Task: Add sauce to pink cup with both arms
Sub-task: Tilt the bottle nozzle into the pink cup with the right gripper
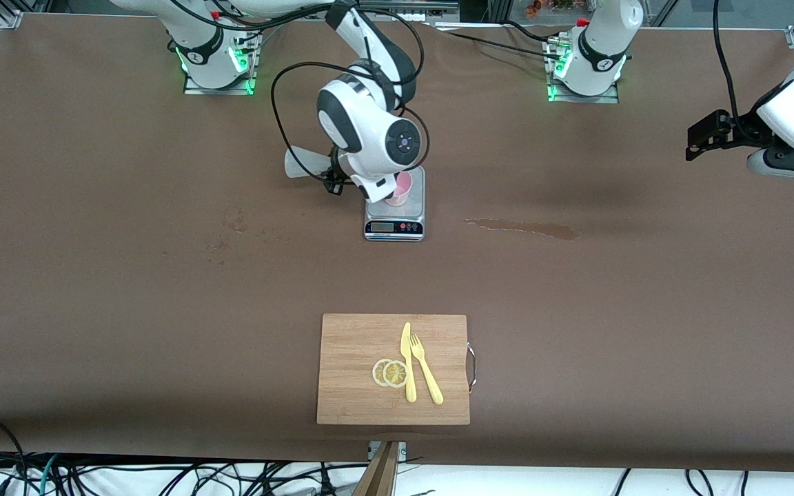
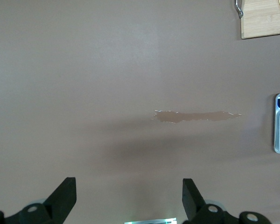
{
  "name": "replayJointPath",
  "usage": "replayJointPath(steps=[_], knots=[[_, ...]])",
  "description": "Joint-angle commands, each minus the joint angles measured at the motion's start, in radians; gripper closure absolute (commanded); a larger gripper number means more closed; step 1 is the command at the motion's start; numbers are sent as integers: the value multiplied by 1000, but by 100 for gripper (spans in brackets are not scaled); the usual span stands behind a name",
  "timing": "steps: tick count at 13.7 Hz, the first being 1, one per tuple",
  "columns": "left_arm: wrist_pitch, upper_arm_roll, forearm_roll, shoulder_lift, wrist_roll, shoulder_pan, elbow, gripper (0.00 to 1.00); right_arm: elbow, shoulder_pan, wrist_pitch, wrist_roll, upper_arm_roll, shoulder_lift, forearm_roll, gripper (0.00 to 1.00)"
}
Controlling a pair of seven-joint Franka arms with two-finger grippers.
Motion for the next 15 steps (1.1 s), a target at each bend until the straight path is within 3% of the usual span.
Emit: replayJointPath(steps=[1, 7, 12, 15], knots=[[-21, 1, 11, 8, 17, 1, 24, 0, 68, 26, -52, 12, -20, 37, -21, 92], [-27, 3, 11, 8, 17, 1, 24, 0, 77, 29, -52, 9, -37, 55, -49, 92], [-28, 3, 11, 8, 19, 1, 24, 0, 198, 34, -141, 9, -41, 112, -56, 92], [-28, 5, 11, 8, 19, 2, 24, 0, 203, 37, -148, 9, -43, 114, -64, 92]])
